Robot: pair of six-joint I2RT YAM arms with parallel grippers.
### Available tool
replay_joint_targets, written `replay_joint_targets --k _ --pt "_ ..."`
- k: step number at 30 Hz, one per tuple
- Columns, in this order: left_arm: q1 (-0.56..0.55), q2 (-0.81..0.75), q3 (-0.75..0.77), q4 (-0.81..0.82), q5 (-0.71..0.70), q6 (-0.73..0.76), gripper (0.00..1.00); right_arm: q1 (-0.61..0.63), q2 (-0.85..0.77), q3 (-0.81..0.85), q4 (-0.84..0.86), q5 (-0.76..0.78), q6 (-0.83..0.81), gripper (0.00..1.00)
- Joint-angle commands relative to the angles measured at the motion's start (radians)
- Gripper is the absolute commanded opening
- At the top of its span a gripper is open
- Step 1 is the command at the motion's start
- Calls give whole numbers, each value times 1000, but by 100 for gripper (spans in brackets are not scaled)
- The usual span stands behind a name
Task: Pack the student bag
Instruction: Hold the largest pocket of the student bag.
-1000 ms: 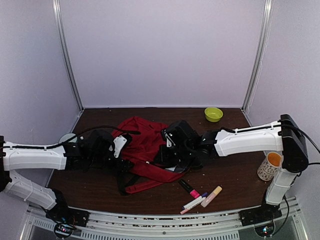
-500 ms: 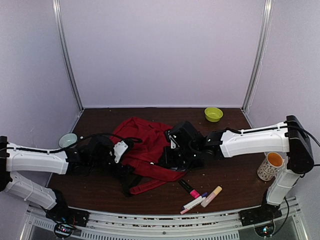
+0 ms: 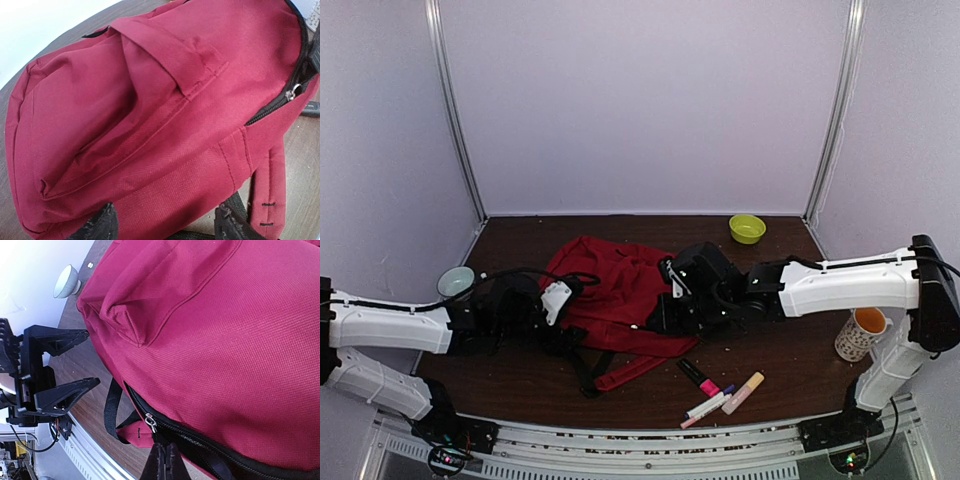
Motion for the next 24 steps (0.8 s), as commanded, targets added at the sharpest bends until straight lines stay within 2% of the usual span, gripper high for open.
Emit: replay_joint_targets --k 1,8,15,19,24 --pt "-5 -30 -45 111 76 38 69 10 -37 -9 -24 31 -22 0" --pt "-63 -32 -76 189 68 154 69 13 -38 -1 -21 29 -30 0" --pt "-91 25 -5 213 43 273 71 22 -35 -1 -8 25 -28 0" --pt "-91 64 28 240 95 350 73 26 -37 -1 -5 23 -28 0" --pt "-82 142 81 214 176 441 71 25 -38 -5 -6 23 -31 0"
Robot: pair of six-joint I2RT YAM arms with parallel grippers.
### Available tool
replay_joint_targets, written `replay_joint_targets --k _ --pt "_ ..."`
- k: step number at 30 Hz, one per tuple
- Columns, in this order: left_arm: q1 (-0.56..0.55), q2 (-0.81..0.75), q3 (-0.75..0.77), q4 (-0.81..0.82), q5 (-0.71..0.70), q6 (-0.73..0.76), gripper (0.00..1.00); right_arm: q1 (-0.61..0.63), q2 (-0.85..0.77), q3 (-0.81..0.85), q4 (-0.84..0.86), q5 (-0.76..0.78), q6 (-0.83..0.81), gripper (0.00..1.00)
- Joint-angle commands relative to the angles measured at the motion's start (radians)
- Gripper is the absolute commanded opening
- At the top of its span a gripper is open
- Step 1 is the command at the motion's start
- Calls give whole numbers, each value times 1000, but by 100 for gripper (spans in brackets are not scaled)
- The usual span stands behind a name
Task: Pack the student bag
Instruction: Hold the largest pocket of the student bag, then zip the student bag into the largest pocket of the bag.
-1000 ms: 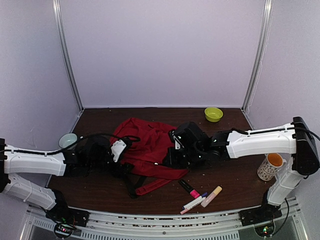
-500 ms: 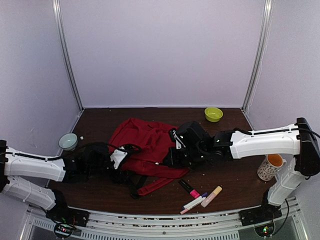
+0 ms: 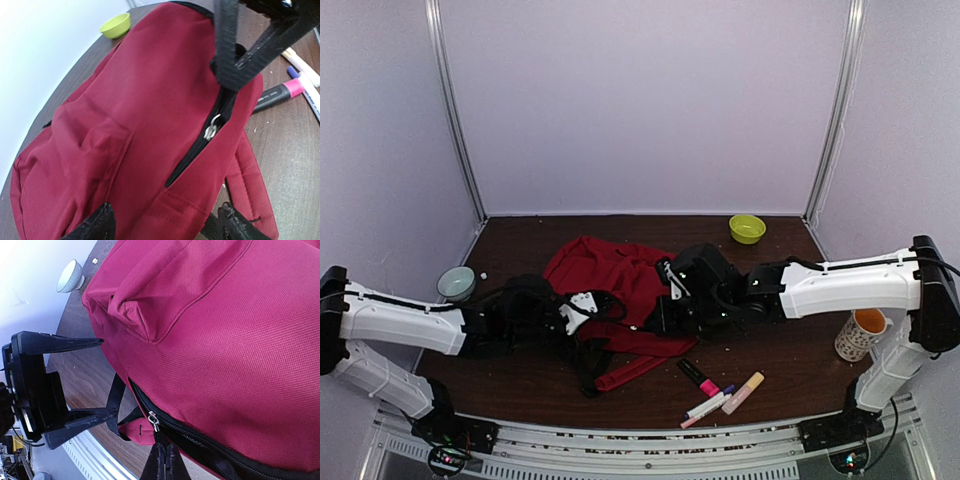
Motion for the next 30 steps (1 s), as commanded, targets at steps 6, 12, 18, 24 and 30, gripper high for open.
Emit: replay_joint_targets --k 6,12,18,24,30 --pt "63 125 59 79 169 154 70 3 -31 -6 -10 24 -15 0" --pt "100 208 55 142 201 166 65 0 -31 -4 -6 18 -18 0" --pt "112 223 84 87 218 151 31 -4 -38 -5 -8 18 -22 0" --pt "111 171 30 125 202 123 8 -8 -44 -4 -12 19 -26 0" --pt "112 131 12 104 181 96 0 -11 -68 -22 -27 33 -31 0"
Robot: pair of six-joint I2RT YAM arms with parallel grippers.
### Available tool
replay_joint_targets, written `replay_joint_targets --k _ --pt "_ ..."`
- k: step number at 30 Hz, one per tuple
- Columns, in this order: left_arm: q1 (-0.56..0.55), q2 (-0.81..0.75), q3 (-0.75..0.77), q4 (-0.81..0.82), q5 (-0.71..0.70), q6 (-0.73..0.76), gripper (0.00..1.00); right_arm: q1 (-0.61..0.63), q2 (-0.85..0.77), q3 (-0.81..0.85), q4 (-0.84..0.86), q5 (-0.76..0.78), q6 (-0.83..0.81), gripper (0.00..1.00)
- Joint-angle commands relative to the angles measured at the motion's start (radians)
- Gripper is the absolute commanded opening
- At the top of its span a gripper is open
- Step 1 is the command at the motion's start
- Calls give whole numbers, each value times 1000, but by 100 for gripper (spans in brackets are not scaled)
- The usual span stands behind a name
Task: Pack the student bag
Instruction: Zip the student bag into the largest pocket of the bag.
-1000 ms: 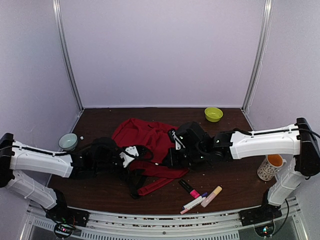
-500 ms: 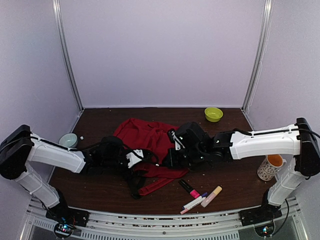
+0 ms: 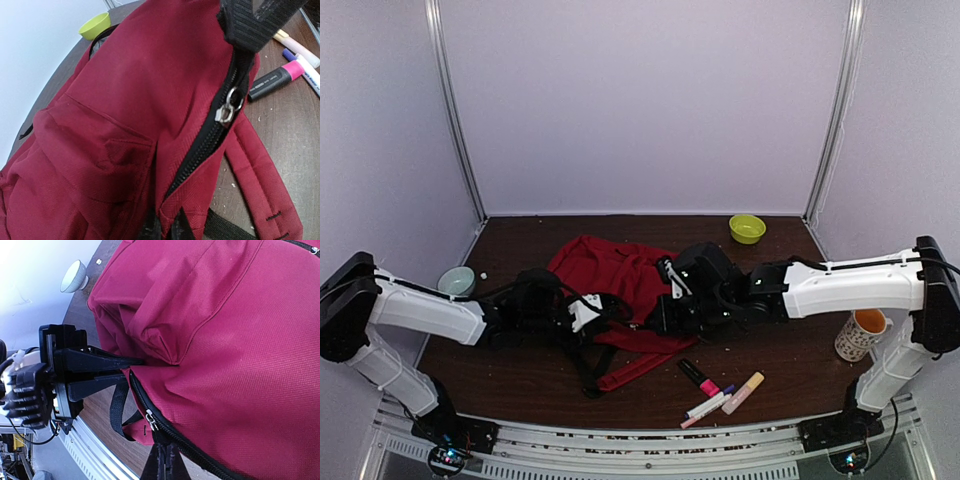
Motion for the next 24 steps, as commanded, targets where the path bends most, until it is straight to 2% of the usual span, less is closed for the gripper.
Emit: replay_joint_targets --k 1,24 --pt "4 -40 -21 13 -12 -32 0 -8 -59 -28 -30 37 -22 0" --pt "4 -104 -54 -7 -40 -86 0 -84 -240 -231 -78 120 -42 0"
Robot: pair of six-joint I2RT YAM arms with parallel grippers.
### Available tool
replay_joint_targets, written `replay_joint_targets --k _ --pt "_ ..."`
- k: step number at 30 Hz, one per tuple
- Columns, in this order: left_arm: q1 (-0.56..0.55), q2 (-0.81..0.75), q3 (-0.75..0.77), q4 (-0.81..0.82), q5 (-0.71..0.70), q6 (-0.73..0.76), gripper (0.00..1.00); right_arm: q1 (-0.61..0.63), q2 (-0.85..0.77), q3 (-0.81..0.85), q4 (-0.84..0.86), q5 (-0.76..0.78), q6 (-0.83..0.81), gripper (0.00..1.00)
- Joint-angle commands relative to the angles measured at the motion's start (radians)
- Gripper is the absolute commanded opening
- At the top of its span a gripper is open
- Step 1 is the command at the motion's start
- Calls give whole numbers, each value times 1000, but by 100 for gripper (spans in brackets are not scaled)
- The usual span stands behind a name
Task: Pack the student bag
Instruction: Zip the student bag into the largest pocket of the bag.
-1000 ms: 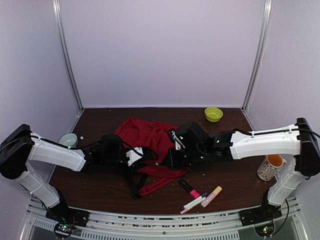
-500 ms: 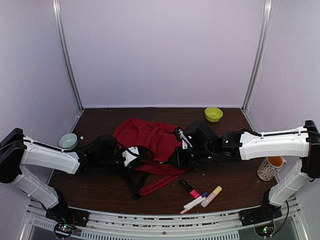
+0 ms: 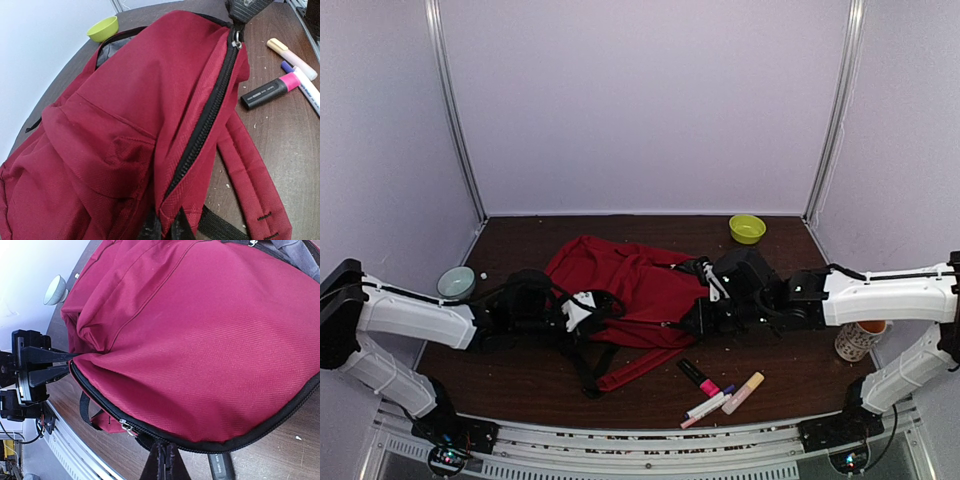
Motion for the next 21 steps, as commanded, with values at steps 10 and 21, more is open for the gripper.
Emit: replay_joint_targets --k 10,21 --pt "4 -75 -36 -39 -41 -53 0 -80 -94 -69 -78 89 -54 0" --pt "5 -99 -49 -54 -83 -78 0 -155 -171 -91 -135 138 -108 0"
